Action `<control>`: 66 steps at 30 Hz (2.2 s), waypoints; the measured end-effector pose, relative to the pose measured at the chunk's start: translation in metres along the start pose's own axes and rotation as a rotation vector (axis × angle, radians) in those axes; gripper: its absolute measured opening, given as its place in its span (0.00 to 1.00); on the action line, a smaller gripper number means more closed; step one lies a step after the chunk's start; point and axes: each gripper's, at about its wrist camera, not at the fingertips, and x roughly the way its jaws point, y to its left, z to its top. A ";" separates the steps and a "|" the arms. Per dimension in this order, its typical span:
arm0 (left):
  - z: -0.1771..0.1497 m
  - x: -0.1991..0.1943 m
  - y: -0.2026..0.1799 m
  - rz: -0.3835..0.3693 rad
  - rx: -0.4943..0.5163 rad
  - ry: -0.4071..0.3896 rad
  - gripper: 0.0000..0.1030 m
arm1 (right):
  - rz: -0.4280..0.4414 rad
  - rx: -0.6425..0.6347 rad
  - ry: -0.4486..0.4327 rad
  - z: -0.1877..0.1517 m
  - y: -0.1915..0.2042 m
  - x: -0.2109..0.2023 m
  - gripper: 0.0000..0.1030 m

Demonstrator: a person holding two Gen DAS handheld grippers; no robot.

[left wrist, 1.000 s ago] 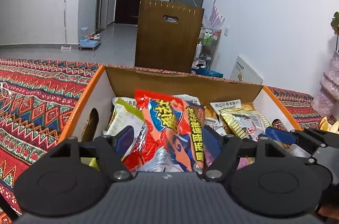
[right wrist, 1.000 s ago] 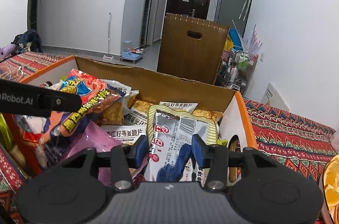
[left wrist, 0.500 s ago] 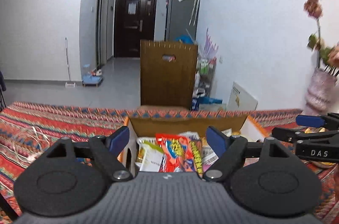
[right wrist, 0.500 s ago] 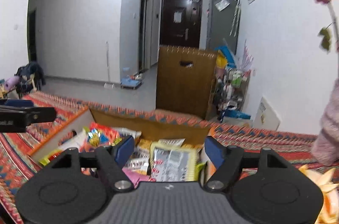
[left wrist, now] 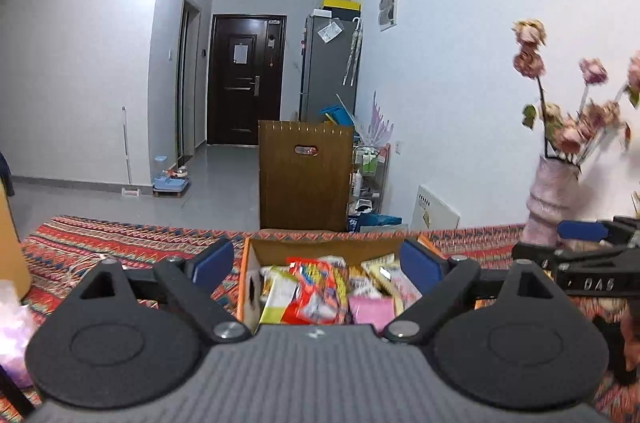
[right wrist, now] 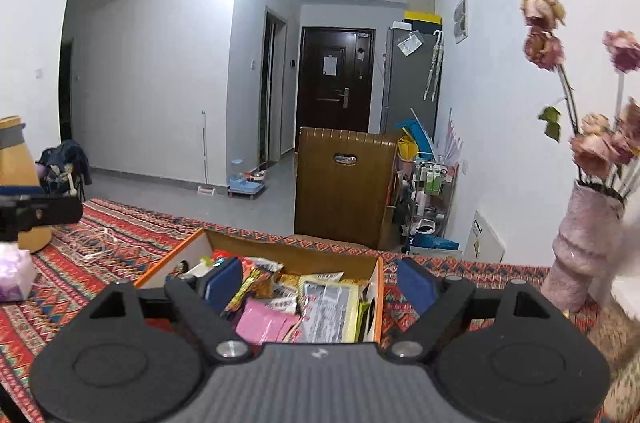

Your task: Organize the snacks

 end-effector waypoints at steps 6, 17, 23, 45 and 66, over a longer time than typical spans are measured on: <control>-0.050 -0.057 -0.003 0.005 0.003 0.005 0.93 | 0.006 0.015 0.021 -0.053 0.015 -0.051 0.82; -0.137 -0.166 0.001 0.016 -0.023 0.009 0.95 | 0.018 0.032 0.021 -0.151 0.057 -0.156 0.86; -0.171 -0.219 -0.001 0.031 -0.032 -0.006 0.97 | 0.038 0.034 0.024 -0.192 0.078 -0.206 0.91; -0.252 -0.316 -0.019 0.062 0.000 0.059 1.00 | 0.022 0.108 0.014 -0.265 0.107 -0.323 0.96; -0.251 -0.318 -0.021 0.074 0.007 0.039 1.00 | 0.049 0.107 0.026 -0.270 0.109 -0.321 0.96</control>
